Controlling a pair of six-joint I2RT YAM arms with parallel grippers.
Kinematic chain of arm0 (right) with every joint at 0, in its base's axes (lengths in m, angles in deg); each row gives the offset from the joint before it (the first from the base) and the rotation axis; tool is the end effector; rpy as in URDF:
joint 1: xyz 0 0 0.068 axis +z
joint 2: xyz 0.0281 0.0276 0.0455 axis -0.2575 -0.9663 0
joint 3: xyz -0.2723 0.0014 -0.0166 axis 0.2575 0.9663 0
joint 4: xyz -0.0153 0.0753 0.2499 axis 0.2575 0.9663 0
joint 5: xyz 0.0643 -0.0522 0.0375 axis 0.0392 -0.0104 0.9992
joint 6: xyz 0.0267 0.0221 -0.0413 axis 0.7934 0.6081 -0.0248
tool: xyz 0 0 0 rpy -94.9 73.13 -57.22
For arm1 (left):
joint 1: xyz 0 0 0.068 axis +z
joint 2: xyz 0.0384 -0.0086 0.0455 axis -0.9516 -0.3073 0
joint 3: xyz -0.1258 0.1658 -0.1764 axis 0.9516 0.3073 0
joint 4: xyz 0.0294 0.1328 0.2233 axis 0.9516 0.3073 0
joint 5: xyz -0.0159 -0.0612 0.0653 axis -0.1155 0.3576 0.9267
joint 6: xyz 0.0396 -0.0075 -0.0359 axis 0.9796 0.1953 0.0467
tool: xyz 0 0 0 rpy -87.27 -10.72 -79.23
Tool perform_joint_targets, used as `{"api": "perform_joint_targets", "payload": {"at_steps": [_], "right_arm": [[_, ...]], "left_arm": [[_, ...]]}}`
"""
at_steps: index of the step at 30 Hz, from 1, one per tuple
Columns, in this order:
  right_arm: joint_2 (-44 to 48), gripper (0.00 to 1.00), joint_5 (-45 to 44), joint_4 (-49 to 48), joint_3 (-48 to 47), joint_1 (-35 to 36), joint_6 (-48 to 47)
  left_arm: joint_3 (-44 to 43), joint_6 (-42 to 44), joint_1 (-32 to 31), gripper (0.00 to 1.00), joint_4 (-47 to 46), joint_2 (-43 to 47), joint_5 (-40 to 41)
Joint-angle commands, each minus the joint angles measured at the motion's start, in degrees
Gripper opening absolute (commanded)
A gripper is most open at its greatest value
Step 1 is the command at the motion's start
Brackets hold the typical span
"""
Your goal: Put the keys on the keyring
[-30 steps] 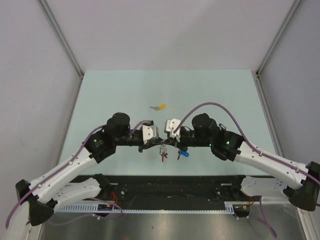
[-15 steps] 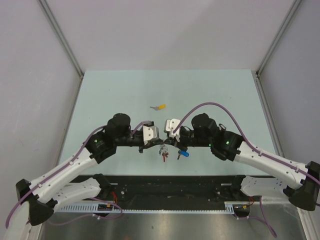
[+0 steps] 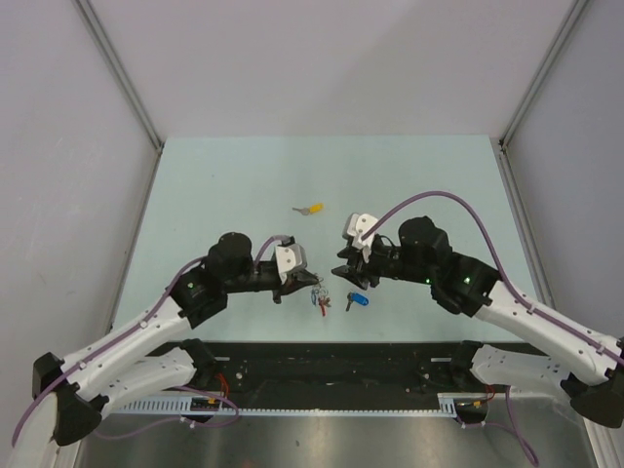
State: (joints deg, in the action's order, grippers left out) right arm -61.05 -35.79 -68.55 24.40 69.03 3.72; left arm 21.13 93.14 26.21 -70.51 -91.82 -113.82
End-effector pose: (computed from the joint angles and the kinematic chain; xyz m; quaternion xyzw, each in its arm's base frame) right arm 0.1245 0.1895 0.3544 -0.5260 0.6174 0.3028 0.5005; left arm 0.1256 -0.1559 0.3000 0.5288 0.6080 -0.3606 0.4699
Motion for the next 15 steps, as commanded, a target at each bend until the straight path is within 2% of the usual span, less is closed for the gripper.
{"api": "perform_joint_targets", "payload": {"at_steps": [1, 10, 15], "right_arm": [[3.5, 0.46, -4.7, -0.4, -1.3, -0.4, 4.8], [3.9, 0.46, -14.6, -8.8, 5.9, 1.1, 10.7], [3.6, 0.46, -15.1, -12.1, 7.8, 2.4, 12.7]], "left_arm": [[1.2, -5.4, 0.0, 0.0, -9.4, 3.3, 1.6], [5.0, -9.1, 0.6, 0.0, -17.3, 6.2, 1.9], [7.3, -10.6, 1.2, 0.0, -21.4, 7.4, 2.7]]}}
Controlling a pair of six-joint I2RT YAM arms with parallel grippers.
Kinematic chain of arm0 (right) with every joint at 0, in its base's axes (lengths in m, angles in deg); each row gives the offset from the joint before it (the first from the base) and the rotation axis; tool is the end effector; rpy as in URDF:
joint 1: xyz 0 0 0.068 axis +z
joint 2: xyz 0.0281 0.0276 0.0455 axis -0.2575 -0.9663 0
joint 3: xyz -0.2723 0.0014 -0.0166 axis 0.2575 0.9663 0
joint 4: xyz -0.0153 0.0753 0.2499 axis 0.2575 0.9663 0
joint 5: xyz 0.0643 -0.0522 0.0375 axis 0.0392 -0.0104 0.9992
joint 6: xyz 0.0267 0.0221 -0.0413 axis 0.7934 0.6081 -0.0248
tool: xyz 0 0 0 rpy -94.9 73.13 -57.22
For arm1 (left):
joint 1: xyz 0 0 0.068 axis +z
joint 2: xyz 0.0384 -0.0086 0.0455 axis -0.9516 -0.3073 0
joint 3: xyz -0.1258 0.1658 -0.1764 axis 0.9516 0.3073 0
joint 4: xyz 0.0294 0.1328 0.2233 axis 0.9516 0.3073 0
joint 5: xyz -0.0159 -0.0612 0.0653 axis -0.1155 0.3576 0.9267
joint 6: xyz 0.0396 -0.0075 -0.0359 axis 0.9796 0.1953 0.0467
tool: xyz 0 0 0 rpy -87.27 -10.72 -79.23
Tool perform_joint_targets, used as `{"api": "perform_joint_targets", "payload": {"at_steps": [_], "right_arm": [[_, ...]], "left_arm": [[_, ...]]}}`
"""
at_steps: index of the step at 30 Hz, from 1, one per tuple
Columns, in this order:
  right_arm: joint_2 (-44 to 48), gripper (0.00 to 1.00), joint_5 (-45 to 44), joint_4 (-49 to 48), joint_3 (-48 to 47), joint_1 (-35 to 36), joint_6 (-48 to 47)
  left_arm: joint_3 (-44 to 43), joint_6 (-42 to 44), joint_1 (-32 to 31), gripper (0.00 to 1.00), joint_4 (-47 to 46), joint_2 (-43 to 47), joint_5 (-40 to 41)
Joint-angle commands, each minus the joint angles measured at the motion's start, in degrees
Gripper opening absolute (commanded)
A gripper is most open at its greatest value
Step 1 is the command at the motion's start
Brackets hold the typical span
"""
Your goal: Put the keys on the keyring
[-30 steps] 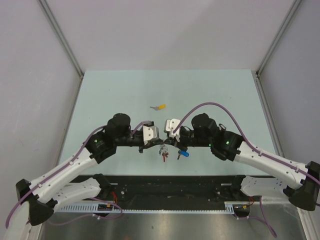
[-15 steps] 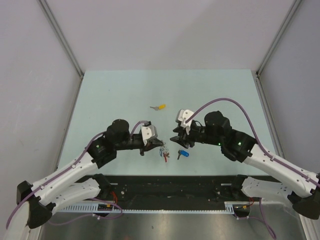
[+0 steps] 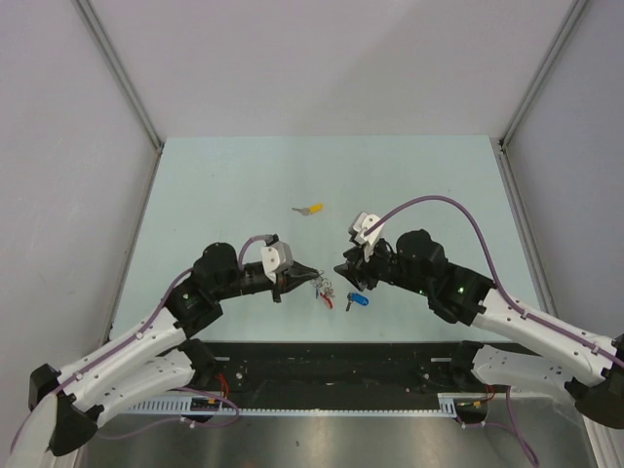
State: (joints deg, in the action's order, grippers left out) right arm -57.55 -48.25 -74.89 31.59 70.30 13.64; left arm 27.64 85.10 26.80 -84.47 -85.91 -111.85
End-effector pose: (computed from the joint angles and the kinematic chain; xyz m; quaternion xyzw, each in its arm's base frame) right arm 0.1223 0.1818 0.3337 -0.4215 0.6816 0.2803 0.5284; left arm 0.1185 -0.1444 0.3023 0.4649 0.5807 -0.3910 0.5420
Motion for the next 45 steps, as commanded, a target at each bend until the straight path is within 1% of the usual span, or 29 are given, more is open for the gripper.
{"api": "perform_joint_targets", "payload": {"at_steps": [1, 5, 10, 13, 16, 19, 20, 23, 24, 26, 27, 30, 31, 32, 34, 35, 37, 38, 40, 41, 44, 45], "right_arm": [[0.0, 0.46, -2.7, -6.2, 0.9, 1.7, 3.0], [-1.7, 0.47, -2.4, -8.5, 1.5, 4.0, 4.4], [-4.0, 0.47, -3.7, -9.5, 1.5, 6.7, 4.8], [-2.8, 0.47, -6.6, -8.6, 1.5, 7.4, 6.0], [0.6, 0.49, -10.3, -6.0, 1.5, 7.4, 7.1], [3.8, 0.55, -15.7, -2.2, 1.5, 6.9, 10.1], [4.4, 0.55, -18.4, -1.0, 1.6, 6.6, 12.7], [5.8, 0.56, -20.9, 4.4, 1.6, 4.5, 17.4], [5.8, 0.56, -22.0, 7.1, 1.6, 3.9, 20.6], [5.5, 0.57, -22.1, 8.7, 1.9, 1.8, 24.0], [5.4, 0.57, -21.9, 9.8, 2.3, 1.1, 27.2], [3.2, 0.56, -18.0, 11.5, 3.2, -2.8, 31.5], [1.2, 0.56, -16.5, 11.8, 3.2, -4.1, 34.3], [0.1, 0.56, -13.1, 12.0, 3.2, -6.7, 35.5], [-2.1, 0.55, -9.1, 12.1, 3.0, -9.0, 37.1], [-4.8, 0.55, -5.2, 12.3, 2.7, -11.1, 37.4], [-7.9, 0.54, -0.6, 13.2, 1.7, -13.4, 37.5], [-11.7, 0.54, 3.0, 13.8, 0.9, -14.1, 37.0], [-16.1, 0.53, 5.5, 16.4, -2.3, -15.9, 35.6], [-19.9, 0.53, 7.3, 17.4, -3.4, -16.3, 33.8], [-26.9, 0.52, 10.4, 22.3, -9.3, -17.5, 29.5], [-31.1, 0.52, 10.8, 24.9, -12.1, -17.7, 28.3]], "left_arm": [[0.9, -2.8, 0.8, 0.0, -7.7, 1.4, 0.8], [1.1, -4.1, 1.3, 0.0, -9.1, 0.0, 0.4], [1.3, -5.9, 2.1, 0.0, -12.0, -1.2, -2.1], [1.9, -8.0, 2.8, 0.0, -13.1, -0.8, -0.6], [2.7, -9.7, 3.8, 0.0, -13.8, 0.7, 2.0], [3.4, -10.0, 4.3, 0.0, -13.8, 2.8, 3.7], [3.6, -10.0, 4.4, 0.0, -13.8, 3.5, 3.9], [4.5, -10.1, 4.5, 0.0, -13.1, 5.8, 4.6], [4.7, -10.2, 4.5, 0.0, -13.0, 6.7, 4.9], [5.2, -10.2, 4.5, 0.0, -12.2, 8.9, 5.6], [5.4, -10.2, 4.6, 0.0, -11.7, 9.5, 5.9], [5.2, -9.8, 4.6, 0.0, -8.9, 11.8, 6.5], [5.0, -9.7, 4.6, 0.0, -8.1, 12.4, 6.8], [4.9, -9.4, 4.6, 0.01, -6.3, 13.5, 6.8], [4.8, -8.9, 4.6, 0.0, -4.7, 14.7, 7.1], [4.8, -8.6, 4.6, 0.0, -3.1, 15.1, 7.4], [4.4, -8.1, 4.7, 0.0, -1.6, 16.3, 8.3], [4.2, -7.4, 4.6, 0.01, -0.1, 16.6, 8.5], [3.5, -6.5, 4.6, 0.0, 1.4, 16.7, 9.1], [3.3, -5.2, 4.6, 0.0, 2.2, 16.8, 9.4], [1.9, -3.0, 4.6, 0.0, 6.2, 16.7, 10.0], [1.4, -2.7, 4.7, 0.0, 6.8, 16.9, 10.2]]}}
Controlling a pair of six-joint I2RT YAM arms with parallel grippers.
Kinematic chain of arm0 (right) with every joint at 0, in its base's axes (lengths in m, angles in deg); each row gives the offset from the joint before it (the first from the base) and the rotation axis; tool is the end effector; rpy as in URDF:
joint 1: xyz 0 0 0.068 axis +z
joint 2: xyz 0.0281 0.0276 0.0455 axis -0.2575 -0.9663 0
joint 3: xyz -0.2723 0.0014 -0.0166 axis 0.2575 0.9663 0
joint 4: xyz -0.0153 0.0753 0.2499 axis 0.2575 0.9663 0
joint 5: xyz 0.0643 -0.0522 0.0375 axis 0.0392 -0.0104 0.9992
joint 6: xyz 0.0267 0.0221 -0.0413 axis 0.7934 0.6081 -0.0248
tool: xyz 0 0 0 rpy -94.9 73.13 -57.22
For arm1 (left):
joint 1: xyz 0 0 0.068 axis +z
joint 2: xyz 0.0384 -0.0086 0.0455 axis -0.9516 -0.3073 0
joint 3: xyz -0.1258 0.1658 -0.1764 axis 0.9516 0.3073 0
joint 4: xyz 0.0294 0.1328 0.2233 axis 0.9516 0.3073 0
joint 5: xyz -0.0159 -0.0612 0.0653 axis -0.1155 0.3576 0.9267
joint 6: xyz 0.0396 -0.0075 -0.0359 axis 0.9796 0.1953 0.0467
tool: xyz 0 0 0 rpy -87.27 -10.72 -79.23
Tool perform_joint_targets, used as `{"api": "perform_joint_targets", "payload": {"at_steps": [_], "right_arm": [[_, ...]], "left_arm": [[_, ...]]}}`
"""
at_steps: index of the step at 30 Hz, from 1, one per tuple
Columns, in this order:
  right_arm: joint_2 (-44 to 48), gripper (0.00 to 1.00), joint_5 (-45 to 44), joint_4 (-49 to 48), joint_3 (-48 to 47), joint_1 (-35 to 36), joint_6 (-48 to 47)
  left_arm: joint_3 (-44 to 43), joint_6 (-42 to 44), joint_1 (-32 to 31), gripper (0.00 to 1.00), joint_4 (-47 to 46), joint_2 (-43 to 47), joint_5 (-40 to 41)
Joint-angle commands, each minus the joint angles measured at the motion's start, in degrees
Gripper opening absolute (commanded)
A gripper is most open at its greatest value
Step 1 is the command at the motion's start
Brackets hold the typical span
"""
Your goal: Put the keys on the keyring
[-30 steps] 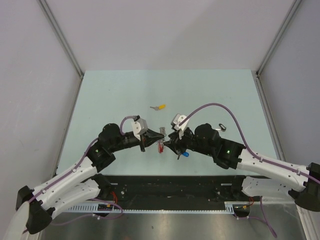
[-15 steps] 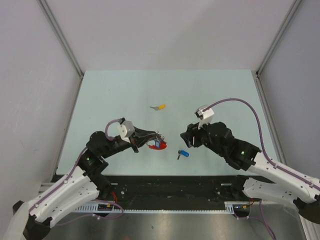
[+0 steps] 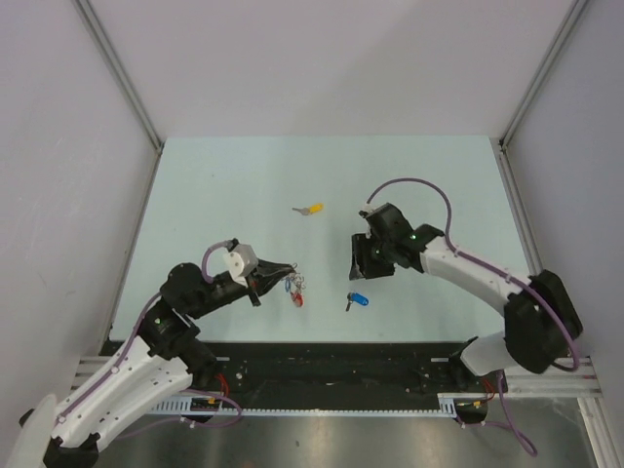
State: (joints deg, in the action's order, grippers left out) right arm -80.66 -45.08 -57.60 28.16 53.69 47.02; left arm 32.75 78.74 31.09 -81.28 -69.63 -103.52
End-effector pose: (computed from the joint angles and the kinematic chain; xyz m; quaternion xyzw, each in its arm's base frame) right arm 0.2104 0.1749 0.2346 -0.1057 0.9422 0.2229 0.2267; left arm 0.0950 -0.0993 0.3047 0.3610 0.6014 -0.3639 0.6128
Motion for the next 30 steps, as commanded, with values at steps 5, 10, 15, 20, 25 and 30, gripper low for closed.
{"api": "perform_joint_targets", "payload": {"at_steps": [5, 10, 15, 20, 25, 30], "right_arm": [[-19.1, 0.44, 10.9, 14.5, -15.7, -1.9, -11.2], [-27.2, 0.41, 11.8, 19.6, -22.8, -2.1, -15.9], [-30.8, 0.41, 11.3, 22.8, -25.6, -3.6, -17.7], [-33.6, 0.39, 13.0, 23.9, -26.2, -4.4, -19.6], [-35.2, 0.36, 14.6, 23.6, -26.3, -4.4, -20.2], [-36.3, 0.34, 16.2, 22.7, -26.3, -4.6, -20.4]], "left_arm": [[-3.6, 6.0, 0.4, 0.0, 5.9, 2.0, 4.6], [-3.8, 6.8, 0.4, 0.0, 6.7, 2.0, 5.0], [-3.9, 6.9, 0.3, 0.0, 7.6, 1.8, 4.8], [-4.0, 6.9, 0.5, 0.0, 7.7, 1.8, 4.8], [-4.0, 6.8, 0.7, 0.0, 7.7, 1.7, 4.6], [-4.0, 6.8, 0.7, 0.0, 8.0, 1.6, 4.4]]}}
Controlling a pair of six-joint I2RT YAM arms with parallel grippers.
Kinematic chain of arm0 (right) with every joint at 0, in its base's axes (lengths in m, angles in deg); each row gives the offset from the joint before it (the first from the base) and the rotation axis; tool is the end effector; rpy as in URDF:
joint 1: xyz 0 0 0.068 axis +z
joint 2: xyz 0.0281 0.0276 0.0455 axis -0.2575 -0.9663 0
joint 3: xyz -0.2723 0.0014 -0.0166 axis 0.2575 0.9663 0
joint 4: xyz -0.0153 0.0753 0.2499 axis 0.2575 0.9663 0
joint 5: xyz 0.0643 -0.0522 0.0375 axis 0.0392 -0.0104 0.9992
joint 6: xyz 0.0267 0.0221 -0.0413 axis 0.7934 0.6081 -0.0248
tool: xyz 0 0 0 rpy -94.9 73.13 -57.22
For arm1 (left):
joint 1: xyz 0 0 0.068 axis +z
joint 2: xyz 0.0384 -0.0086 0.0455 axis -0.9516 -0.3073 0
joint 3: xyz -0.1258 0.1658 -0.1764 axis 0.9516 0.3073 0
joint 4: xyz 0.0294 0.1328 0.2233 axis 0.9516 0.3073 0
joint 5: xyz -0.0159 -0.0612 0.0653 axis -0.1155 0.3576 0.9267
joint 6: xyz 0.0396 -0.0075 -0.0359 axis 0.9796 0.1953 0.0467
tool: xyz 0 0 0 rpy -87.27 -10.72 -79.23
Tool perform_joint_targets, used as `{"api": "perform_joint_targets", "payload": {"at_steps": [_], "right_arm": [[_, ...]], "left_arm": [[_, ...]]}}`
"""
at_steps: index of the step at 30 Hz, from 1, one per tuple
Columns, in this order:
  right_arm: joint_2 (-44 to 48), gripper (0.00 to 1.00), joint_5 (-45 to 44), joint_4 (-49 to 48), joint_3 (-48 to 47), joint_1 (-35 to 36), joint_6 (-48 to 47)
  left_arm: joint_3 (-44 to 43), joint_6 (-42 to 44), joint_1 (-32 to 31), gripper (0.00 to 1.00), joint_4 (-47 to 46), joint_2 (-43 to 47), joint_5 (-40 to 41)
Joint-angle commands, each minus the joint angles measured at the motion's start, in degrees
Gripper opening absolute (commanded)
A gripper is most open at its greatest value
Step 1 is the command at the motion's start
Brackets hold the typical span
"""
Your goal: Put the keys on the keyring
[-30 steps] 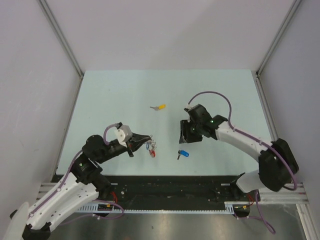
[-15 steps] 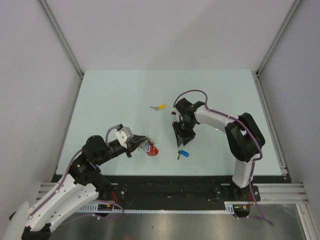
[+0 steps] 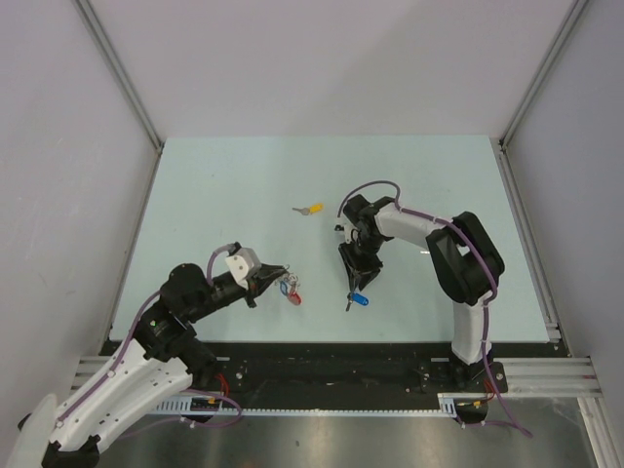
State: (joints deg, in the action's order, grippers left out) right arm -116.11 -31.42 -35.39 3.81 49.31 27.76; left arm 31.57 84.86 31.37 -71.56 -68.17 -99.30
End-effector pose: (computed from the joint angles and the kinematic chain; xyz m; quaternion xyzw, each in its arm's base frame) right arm 0.2904 0.2143 0.1553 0.2200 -0.9580 -0.1788 0.0423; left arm 0.0925 -0.0929 0.2966 0.3800 0.6377 -0.2987 0.5998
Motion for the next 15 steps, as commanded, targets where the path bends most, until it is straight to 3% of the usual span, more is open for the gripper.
{"api": "perform_joint_targets", "payload": {"at_steps": [1, 15], "right_arm": [[-1.0, 0.34, 2.6, 0.3, -2.0, -0.3, -1.3], [-2.8, 0.26, 3.4, -0.2, -2.0, -0.5, -2.3]], "left_arm": [[-2.9, 0.7, 0.4, 0.0, -1.7, 0.1, 0.1], [-2.9, 0.7, 0.5, 0.01, -1.4, -0.3, -0.1]]}}
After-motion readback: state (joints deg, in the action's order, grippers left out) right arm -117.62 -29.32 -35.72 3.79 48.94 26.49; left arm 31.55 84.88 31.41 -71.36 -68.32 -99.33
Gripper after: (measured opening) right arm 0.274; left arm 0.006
